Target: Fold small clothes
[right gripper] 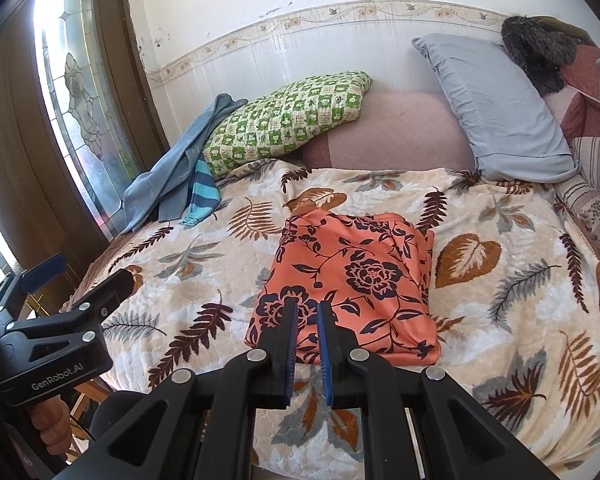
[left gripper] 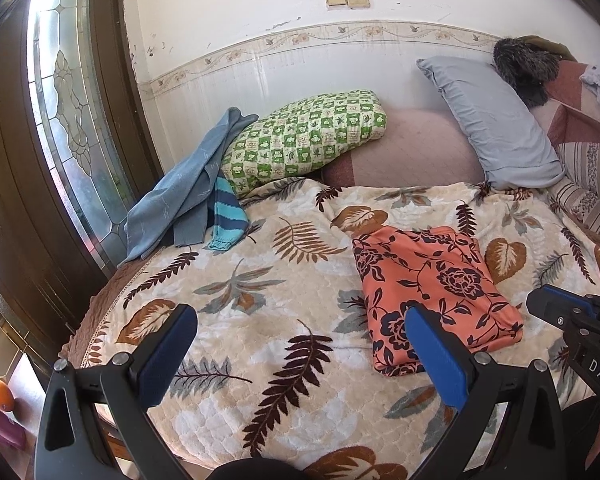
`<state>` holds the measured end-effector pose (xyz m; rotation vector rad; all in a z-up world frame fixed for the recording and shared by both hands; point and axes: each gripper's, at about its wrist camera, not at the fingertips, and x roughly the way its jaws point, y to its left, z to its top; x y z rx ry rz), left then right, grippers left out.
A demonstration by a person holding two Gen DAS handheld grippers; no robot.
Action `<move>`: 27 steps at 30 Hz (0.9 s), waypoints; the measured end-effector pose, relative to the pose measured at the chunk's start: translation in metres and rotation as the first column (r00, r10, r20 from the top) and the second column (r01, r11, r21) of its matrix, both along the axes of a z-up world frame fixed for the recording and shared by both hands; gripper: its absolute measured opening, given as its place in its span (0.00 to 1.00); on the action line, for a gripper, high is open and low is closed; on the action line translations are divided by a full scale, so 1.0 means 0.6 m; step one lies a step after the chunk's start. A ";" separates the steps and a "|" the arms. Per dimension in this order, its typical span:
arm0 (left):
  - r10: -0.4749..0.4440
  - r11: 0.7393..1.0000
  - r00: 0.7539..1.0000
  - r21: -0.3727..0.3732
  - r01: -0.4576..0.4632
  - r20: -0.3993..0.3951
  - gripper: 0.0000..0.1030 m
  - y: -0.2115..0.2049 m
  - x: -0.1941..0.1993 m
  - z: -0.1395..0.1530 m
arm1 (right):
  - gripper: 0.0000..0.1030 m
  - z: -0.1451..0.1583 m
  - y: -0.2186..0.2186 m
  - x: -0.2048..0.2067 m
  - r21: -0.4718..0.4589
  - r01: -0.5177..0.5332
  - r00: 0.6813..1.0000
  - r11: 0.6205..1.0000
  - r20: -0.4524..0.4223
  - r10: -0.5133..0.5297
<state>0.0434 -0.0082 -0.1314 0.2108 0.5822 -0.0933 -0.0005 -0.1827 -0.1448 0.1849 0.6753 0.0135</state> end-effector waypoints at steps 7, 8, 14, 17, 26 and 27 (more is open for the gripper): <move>0.013 1.000 1.000 -0.007 -0.013 -0.004 1.00 0.009 0.011 -0.001 | 0.12 0.003 0.011 0.016 -0.011 -0.006 1.000 1.000 0.000 0.006; 0.013 1.000 1.000 -0.010 -0.013 -0.004 1.00 0.010 0.012 -0.001 | 0.12 0.004 0.012 0.016 -0.011 -0.005 1.000 1.000 0.001 0.005; 0.008 1.000 1.000 -0.018 -0.008 0.003 1.00 0.020 0.013 0.003 | 0.12 0.011 0.021 0.019 -0.022 -0.005 1.000 1.000 0.003 0.005; 0.005 1.000 1.000 -0.012 -0.005 0.005 1.00 0.023 0.013 0.004 | 0.12 0.012 0.028 0.022 -0.023 -0.011 1.000 1.000 0.004 0.011; -0.020 0.999 0.999 -0.027 0.021 0.047 1.00 0.015 0.025 0.014 | 0.12 0.012 0.024 0.040 0.005 -0.045 0.999 0.999 0.016 0.045; -0.032 0.999 0.999 -0.040 0.033 0.023 1.00 0.014 0.037 0.014 | 0.12 0.012 0.013 0.044 0.010 -0.036 0.999 0.999 0.019 0.036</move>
